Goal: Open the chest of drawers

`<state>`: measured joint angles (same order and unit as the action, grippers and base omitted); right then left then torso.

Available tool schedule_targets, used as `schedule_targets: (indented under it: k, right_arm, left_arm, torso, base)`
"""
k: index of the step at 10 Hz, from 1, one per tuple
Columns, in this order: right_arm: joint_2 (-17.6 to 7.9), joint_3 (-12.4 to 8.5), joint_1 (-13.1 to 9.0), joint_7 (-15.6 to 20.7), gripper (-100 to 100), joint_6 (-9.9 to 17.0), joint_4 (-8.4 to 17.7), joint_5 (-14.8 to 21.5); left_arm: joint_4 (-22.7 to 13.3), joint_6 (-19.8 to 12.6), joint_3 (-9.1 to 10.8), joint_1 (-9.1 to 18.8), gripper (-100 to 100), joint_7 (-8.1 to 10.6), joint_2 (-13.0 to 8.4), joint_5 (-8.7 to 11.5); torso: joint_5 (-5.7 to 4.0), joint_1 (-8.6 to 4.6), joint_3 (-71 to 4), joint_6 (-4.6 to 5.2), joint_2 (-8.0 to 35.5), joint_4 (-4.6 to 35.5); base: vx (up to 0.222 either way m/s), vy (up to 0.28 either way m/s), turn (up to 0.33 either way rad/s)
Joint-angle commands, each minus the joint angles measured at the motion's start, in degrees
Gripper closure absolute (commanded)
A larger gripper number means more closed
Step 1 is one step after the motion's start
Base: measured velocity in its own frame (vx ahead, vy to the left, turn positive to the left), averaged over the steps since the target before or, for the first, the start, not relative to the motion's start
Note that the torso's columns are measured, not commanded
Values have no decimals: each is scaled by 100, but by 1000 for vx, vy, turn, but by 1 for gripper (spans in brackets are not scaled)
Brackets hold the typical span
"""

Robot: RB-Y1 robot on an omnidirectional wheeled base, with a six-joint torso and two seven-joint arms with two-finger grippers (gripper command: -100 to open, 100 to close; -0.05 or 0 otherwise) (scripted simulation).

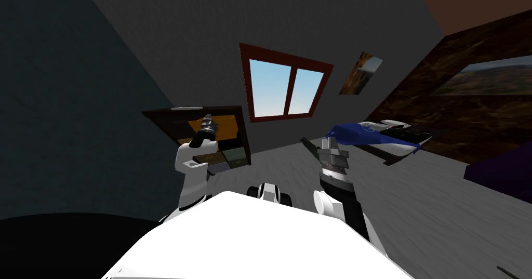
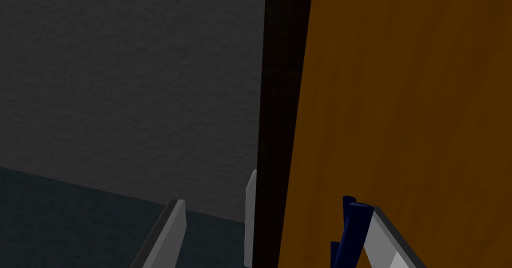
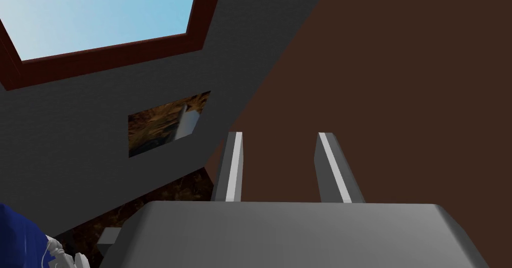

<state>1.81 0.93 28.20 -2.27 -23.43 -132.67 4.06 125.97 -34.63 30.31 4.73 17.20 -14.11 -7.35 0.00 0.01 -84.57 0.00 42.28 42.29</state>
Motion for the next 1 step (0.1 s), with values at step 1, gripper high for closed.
schedule_targets:
  k: [1]
  right_arm:
    - [0,0,0,0,0,0,0,0]
  left_arm:
    - [0,0,0,0,0,0,0,0]
  torso:
    - [0,-1,2,0,2,1]
  base:
    - [0,0,0]
